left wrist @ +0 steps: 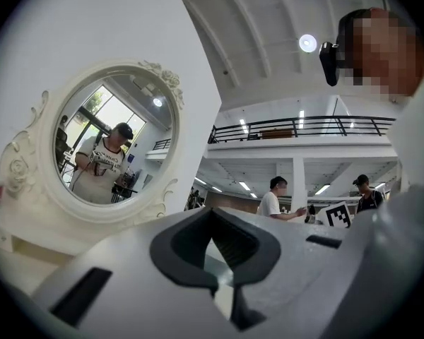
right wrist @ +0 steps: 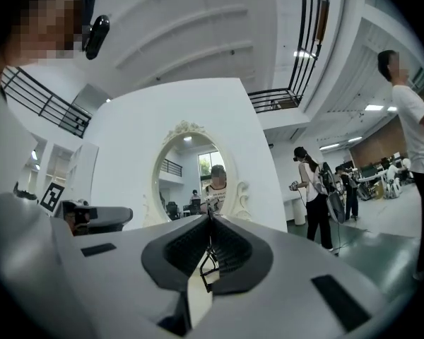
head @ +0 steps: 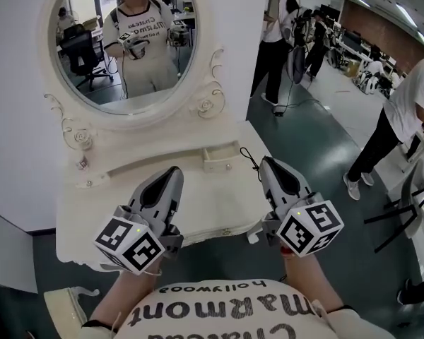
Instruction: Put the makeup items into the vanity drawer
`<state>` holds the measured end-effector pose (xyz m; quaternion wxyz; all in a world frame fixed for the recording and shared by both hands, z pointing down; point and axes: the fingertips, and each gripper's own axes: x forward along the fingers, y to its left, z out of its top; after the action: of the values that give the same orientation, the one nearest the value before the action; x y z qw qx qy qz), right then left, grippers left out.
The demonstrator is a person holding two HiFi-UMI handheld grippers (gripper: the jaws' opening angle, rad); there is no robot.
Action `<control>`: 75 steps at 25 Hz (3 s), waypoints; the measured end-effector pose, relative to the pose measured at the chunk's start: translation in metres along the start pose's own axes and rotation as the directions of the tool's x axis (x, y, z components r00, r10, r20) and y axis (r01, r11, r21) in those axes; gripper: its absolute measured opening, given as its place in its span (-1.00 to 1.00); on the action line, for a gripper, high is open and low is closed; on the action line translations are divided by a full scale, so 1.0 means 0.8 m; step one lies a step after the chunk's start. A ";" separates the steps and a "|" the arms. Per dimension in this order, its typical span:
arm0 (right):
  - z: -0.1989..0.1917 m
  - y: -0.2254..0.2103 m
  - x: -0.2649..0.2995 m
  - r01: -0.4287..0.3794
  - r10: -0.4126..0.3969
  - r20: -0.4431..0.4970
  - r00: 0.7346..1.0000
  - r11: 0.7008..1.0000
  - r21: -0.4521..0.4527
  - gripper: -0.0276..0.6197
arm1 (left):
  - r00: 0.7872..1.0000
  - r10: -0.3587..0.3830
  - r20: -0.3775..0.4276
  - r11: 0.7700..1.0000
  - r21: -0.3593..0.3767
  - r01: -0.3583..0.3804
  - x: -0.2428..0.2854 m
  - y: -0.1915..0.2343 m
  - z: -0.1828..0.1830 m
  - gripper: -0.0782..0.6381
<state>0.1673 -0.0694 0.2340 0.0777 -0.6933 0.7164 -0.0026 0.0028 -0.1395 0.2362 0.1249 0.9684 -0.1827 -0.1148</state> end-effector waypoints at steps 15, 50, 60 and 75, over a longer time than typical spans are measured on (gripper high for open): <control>-0.166 -0.051 0.065 -0.041 0.033 -0.367 0.930 0.999 -0.014 -0.82 | 0.961 0.137 -0.239 0.990 -0.011 -0.144 -0.008 0.104 -0.128 -0.76; -0.284 -0.095 0.255 -0.479 0.276 -0.701 0.658 0.871 -0.107 -0.82 | 0.838 0.523 -0.157 0.825 -0.154 -0.543 -0.025 0.210 -0.116 -0.76; -0.304 -0.098 0.258 -0.493 0.270 -0.766 0.584 0.867 -0.069 -0.82 | 0.826 0.547 -0.136 0.814 -0.143 -0.563 -0.040 0.216 -0.102 -0.76; -0.326 -0.105 0.256 -0.537 0.236 -0.846 0.479 0.841 -0.069 -0.82 | 0.806 0.577 -0.134 0.793 -0.145 -0.592 -0.058 0.220 -0.099 -0.76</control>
<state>0.2151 -0.3032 0.4794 -0.3749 -0.4326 0.7993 -0.1828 -0.0753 -0.2647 0.3687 0.2485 0.8530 -0.4565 -0.0467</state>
